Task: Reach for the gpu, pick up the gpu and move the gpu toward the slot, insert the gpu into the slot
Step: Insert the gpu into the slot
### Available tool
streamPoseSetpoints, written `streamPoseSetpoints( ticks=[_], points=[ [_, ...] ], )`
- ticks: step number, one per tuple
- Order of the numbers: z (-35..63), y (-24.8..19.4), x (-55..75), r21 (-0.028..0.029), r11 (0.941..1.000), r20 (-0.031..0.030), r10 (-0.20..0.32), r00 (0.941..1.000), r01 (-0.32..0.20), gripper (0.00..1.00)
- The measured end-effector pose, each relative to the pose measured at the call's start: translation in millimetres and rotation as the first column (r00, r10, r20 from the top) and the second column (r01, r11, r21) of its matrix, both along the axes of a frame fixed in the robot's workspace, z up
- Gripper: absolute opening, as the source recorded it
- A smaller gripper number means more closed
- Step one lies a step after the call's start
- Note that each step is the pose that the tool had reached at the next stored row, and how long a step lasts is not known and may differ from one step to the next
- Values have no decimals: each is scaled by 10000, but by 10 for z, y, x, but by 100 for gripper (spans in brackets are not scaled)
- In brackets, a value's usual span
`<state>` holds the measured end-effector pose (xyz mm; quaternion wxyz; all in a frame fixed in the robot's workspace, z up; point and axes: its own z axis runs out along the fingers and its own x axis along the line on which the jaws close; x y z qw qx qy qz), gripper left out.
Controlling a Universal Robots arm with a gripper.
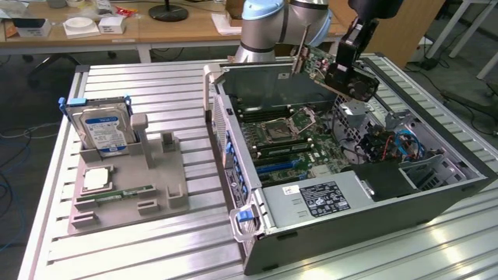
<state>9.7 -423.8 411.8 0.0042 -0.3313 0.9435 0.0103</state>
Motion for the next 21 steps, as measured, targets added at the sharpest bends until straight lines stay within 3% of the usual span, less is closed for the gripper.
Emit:
streamPoseSetpoints(
  ticks=[5, 10, 15, 16, 21],
  points=[
    [-1, 0, 0, 0, 9960, 0, 890, 9960, -890, 27],
    [-1, 0, 0, 0, 9842, 0, 1773, 9842, -1773, 27],
    [-1, 0, 0, 0, 9666, 0, 2564, 9666, -2564, 27],
    [-2, 0, 0, 1, 9582, 0, 2861, 9582, -2861, 27],
    [-2, 0, 0, 1, 9325, 0, 3611, 9325, -3611, 27]
  ],
)
